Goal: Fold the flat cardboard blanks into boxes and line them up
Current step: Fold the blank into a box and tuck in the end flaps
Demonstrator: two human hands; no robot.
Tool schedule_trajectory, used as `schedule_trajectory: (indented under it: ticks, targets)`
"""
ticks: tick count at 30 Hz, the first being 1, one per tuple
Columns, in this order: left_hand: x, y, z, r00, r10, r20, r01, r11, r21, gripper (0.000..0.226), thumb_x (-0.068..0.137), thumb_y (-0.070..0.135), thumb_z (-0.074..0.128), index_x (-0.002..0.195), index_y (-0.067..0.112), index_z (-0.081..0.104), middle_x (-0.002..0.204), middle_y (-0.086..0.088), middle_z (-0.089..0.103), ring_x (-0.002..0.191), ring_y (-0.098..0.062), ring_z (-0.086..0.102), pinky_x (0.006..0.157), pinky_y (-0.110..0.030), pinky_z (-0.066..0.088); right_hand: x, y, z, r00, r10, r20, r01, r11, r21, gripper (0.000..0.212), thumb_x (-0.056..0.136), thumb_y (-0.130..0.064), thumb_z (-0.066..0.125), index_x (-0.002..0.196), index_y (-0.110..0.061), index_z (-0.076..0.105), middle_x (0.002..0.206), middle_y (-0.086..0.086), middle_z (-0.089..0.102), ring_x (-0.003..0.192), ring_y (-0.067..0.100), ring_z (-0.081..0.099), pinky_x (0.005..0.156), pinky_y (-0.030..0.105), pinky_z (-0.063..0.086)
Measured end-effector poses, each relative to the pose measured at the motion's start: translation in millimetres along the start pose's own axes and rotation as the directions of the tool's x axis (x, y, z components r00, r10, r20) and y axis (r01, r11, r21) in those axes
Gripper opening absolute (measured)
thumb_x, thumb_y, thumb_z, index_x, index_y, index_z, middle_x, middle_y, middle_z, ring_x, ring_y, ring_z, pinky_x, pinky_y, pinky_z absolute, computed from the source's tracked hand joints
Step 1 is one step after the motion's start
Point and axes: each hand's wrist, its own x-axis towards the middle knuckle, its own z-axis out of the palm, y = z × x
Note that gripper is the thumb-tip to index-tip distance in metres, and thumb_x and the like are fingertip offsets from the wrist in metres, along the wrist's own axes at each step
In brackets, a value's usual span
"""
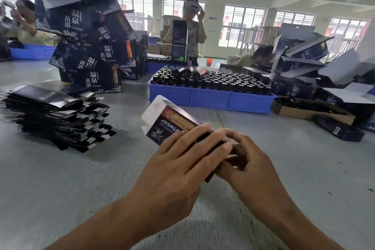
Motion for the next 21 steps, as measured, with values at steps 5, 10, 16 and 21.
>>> schedule_trajectory:
  ticks: [5, 10, 16, 21]
  targets:
    - [-0.7, -6.7, -6.3, 0.855, -0.504, -0.119, 0.462, 0.846, -0.265, 0.055, 0.094, 0.036, 0.060, 0.145, 0.024, 0.042, 0.150, 0.009, 0.041, 0.137, -0.007, 0.041, 0.106, -0.038, 0.045, 10.5, 11.8, -12.7, 0.980, 0.193, 0.045, -0.198, 0.948, 0.250, 0.068, 0.053, -0.045, 0.080, 0.117, -0.036, 0.061, 0.102, -0.012, 0.075, 0.092, 0.012, 0.074, 0.070, 0.026, 0.059]
    - [5.9, -24.0, -15.4, 0.512, -0.780, 0.360, 0.728, 0.171, -0.664, 0.088, 0.069, 0.072, 0.060, 0.148, 0.043, 0.034, 0.126, 0.025, 0.060, 0.109, 0.007, 0.060, 0.081, -0.016, 0.049, 10.8, 19.4, -9.7, 0.946, 0.238, 0.220, -0.298, 0.906, 0.301, 0.056, 0.048, -0.036, 0.086, 0.102, -0.033, 0.072, 0.106, -0.004, 0.077, 0.098, 0.018, 0.074, 0.076, 0.028, 0.059]
    - [6.7, -26.1, -15.7, 0.613, -0.618, 0.493, 0.604, -0.037, -0.796, 0.058, 0.080, 0.041, 0.073, 0.136, 0.037, 0.055, 0.123, 0.009, 0.071, 0.115, -0.013, 0.067, 0.097, -0.040, 0.054, 7.7, 11.3, -4.6, 0.890, 0.251, 0.382, -0.267, 0.964, -0.010, 0.059, 0.062, -0.044, 0.086, 0.118, -0.038, 0.066, 0.112, -0.022, 0.073, 0.104, -0.001, 0.069, 0.094, 0.030, 0.050]
    - [3.4, -24.8, -12.5, 0.608, -0.593, 0.527, 0.629, -0.046, -0.776, 0.053, 0.071, 0.024, 0.085, 0.120, 0.027, 0.065, 0.118, 0.008, 0.073, 0.108, -0.014, 0.070, 0.086, -0.027, 0.058, 7.6, 9.3, -13.1, 0.967, 0.148, 0.205, -0.174, 0.978, 0.113, 0.067, 0.063, -0.059, 0.084, 0.124, -0.042, 0.060, 0.118, -0.027, 0.069, 0.110, -0.005, 0.066, 0.083, 0.019, 0.055]
